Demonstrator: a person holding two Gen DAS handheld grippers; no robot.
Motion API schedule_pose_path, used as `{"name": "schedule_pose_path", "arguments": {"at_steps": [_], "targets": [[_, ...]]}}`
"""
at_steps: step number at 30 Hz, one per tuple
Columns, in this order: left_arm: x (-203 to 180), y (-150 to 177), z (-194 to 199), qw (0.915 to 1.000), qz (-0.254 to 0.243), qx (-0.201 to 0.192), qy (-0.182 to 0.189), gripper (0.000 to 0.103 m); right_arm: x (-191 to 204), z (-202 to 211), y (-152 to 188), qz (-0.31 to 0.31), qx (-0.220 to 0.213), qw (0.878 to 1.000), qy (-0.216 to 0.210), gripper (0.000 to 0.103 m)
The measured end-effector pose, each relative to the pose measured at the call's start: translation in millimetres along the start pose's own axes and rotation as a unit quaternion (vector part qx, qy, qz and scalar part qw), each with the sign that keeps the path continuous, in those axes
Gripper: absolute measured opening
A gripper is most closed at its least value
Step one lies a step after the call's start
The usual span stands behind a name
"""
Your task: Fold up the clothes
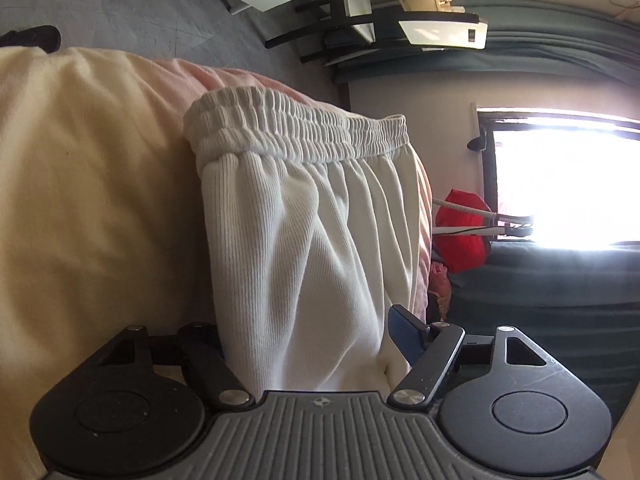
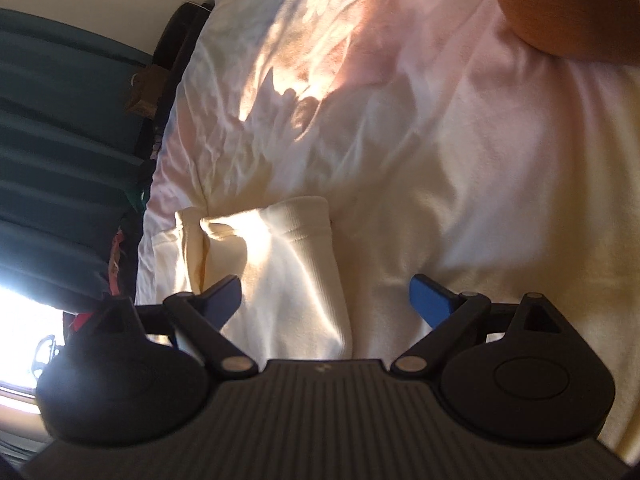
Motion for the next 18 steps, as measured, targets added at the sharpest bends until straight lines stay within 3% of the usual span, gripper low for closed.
{"name": "schedule_pose_path", "arguments": {"at_steps": [3,5,9,12,14,18], "targets": [[5.1,-10.6,-4.2,0.9998,0.005,-0.013,-0.012,0.060,9.6,-11.0,0.6,0.027,0.000,1.000,0.010,0.090],[6.7,-15.3,-3.1,0.9992,0.001,-0.029,-0.029,0.052,15.1,-14.3,5.5,0.032,0.002,0.999,0.012,0.071],[-3.1,-20.4,-5.0,0.9965,-0.034,-0.056,-0.052,0.047,35.2,-23.2,9.9,0.083,-0.010,0.996,0.021,0.057],[-9.3,-21.7,-3.5,0.9938,-0.059,-0.069,-0.063,0.040,32.5,-31.6,8.9,0.098,-0.014,0.994,0.050,0.029],[-15.8,-19.6,-1.9,0.9920,-0.072,-0.079,-0.067,0.038,28.7,-31.4,7.1,0.089,-0.013,0.995,0.040,0.011],[-37.6,-15.0,5.5,0.9845,-0.117,-0.111,-0.071,0.029,29.3,-18.2,0.7,0.086,-0.028,0.996,0.011,0.006]]}}
Point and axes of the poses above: each gripper's, at about its wrist camera, not at the fingertips, and z roughly against the way its jaws point, x to its left, y to its underside, the point moved 8 cm from there along -z, roughly the way its jaws point, and after that the axes turned 3 degrees about y, right-handed, at the moved point
